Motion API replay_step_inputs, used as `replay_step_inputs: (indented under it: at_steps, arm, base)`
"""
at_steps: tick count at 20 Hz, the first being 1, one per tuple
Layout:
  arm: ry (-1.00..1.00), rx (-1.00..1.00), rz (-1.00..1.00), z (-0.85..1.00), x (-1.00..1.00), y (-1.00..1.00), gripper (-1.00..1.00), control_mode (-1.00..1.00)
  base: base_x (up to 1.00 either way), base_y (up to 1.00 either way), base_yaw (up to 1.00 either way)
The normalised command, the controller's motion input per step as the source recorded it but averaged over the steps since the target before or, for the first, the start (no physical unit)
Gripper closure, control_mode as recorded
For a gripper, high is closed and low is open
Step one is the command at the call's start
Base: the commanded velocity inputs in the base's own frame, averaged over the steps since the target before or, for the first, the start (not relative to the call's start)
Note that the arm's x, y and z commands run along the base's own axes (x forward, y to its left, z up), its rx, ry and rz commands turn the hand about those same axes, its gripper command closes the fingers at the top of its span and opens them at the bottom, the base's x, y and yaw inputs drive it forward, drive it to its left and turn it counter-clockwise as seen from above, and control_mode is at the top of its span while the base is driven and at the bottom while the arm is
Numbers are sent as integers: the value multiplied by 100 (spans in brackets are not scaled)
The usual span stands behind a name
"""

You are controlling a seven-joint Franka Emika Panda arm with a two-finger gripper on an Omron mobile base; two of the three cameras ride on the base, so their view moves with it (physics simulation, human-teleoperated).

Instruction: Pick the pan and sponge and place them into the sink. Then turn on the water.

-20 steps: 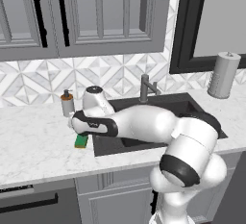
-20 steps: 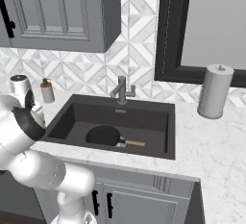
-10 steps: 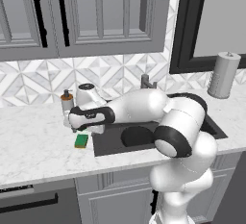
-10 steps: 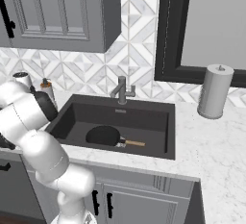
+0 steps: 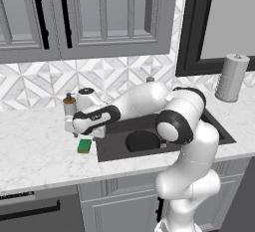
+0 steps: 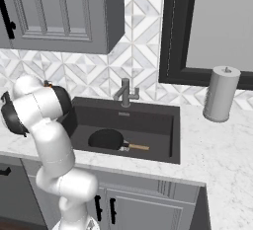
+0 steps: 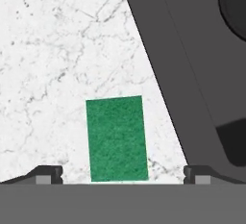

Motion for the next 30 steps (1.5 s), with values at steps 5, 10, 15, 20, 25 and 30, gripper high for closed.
replay_step_inputs:
  at_steps: [5, 10, 15, 20, 25, 30]
  arm:
    - [0, 0, 0, -26, 0, 0, -100, -100]
    - [0, 0, 0, -30, 0, 0, -100, -100]
    - [0, 0, 0, -35, 3, 1, -100, -100]
    - [0, -1, 0, -40, 17, 11, -100, -100]
    - [0, 0, 0, -43, 16, 15, -100, -100]
    - [0, 0, 0, -51, 6, 15, 100, -100]
  base:
    - [0, 0, 0]
    - [0, 0, 0]
    - [0, 0, 0]
    - [0, 0, 0]
    - [0, 0, 0]
    - [0, 0, 0]
